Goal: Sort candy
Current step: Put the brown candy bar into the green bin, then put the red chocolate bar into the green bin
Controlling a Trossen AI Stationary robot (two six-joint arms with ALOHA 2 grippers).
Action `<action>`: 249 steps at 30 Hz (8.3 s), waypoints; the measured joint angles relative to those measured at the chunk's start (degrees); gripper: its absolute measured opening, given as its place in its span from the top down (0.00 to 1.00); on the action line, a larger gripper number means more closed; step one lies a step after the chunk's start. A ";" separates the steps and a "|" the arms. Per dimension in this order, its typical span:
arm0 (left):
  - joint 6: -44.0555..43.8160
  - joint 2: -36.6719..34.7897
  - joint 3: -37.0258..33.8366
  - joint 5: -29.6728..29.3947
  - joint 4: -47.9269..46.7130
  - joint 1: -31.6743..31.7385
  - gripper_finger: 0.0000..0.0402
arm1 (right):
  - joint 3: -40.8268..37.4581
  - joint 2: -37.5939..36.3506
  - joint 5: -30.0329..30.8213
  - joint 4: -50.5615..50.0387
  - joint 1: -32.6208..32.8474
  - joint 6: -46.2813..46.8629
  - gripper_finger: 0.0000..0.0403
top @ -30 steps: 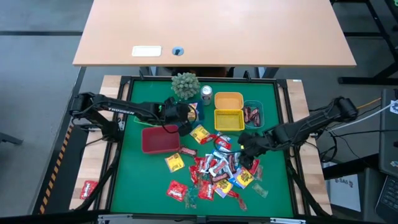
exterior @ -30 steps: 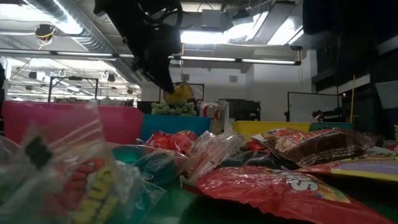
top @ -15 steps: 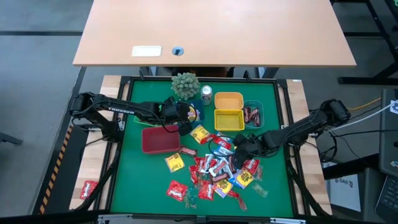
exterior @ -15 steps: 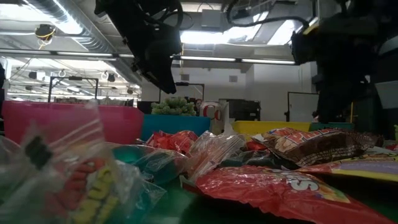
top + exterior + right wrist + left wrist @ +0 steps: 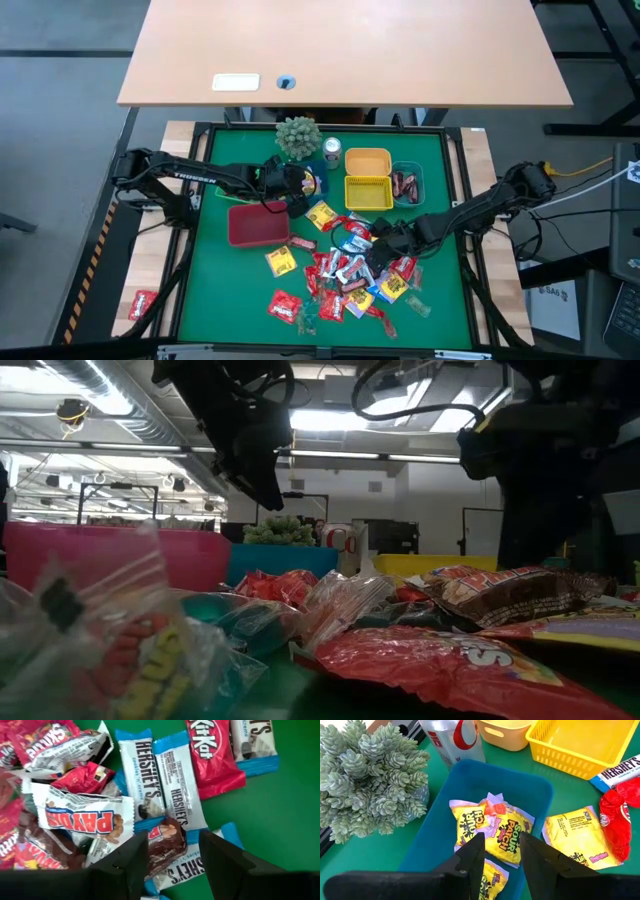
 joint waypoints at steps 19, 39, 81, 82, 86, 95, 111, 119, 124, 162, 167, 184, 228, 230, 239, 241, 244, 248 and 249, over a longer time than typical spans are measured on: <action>-0.04 0.00 0.00 -0.02 0.30 0.00 0.72 | 0.03 0.10 -7.13 -0.30 0.06 10.85 0.57; -0.02 0.00 0.00 -0.02 0.36 -0.01 0.72 | 0.05 4.89 -0.31 4.17 5.60 19.25 0.57; 0.00 0.00 0.00 -0.02 0.37 -0.02 0.72 | 0.03 -9.59 2.76 -6.10 2.96 5.29 0.85; 0.00 0.00 0.00 -0.02 0.37 -0.02 0.72 | 0.05 -11.03 3.27 -7.85 2.21 3.59 0.85; -0.01 0.00 0.00 -0.02 0.41 -0.02 0.72 | 0.05 -16.38 4.84 -15.73 -1.72 -2.99 0.85; -0.01 0.00 0.00 -0.02 0.89 -0.02 0.72 | 0.05 -24.98 14.52 -28.74 -12.68 -12.49 0.85; 0.38 0.00 0.00 0.35 2.21 -0.99 0.72 | 0.05 -25.43 16.97 -29.28 -24.60 -26.65 0.85; 0.55 0.00 0.00 0.42 2.32 -3.27 0.71 | 0.05 -25.41 17.05 -29.34 -24.57 -27.37 0.85; 0.57 0.00 0.00 0.44 3.26 -4.43 0.67 | 0.05 -25.41 17.05 -29.33 -24.55 -27.39 0.84; 0.57 13.07 -0.02 0.43 34.85 -10.05 0.60 | 0.10 -25.34 17.12 -30.11 -24.40 -27.37 0.42; 0.55 18.38 -0.02 0.46 35.56 -10.08 0.60 | 0.10 -25.36 15.79 -30.11 -24.39 -27.37 0.42; 0.39 26.67 -0.02 4.85 35.26 -10.32 0.61 | 0.10 -25.37 15.34 -30.11 -24.39 -27.37 0.42; 0.25 -6.16 0.79 5.60 6.16 -7.17 0.95 | 7.44 -25.41 7.37 -31.17 -24.39 -39.02 0.42; -0.95 -9.65 0.79 5.39 0.75 -6.62 0.95 | 7.44 -25.41 7.37 -31.16 -24.39 -39.37 0.42; -13.79 -18.20 0.79 -0.52 -29.54 -5.84 0.95 | 7.44 -25.41 6.72 -30.96 -24.41 -40.86 0.42; -17.13 -18.21 0.79 -0.89 -35.88 -5.84 0.95 | 7.44 -25.41 4.54 -30.38 -24.41 -41.49 0.42; -19.94 -17.74 0.79 -1.45 -41.97 -5.84 0.95 | 7.44 -25.41 -0.28 -28.21 -24.37 -42.70 0.42; -20.72 -17.16 0.76 -2.66 -43.43 -5.84 0.95 | 7.44 -25.41 -6.36 -24.20 -24.37 -43.88 0.42; -20.64 -17.16 0.76 -2.84 -43.39 -5.84 0.95 | 7.44 -25.40 -7.75 -23.50 -24.37 -43.89 0.42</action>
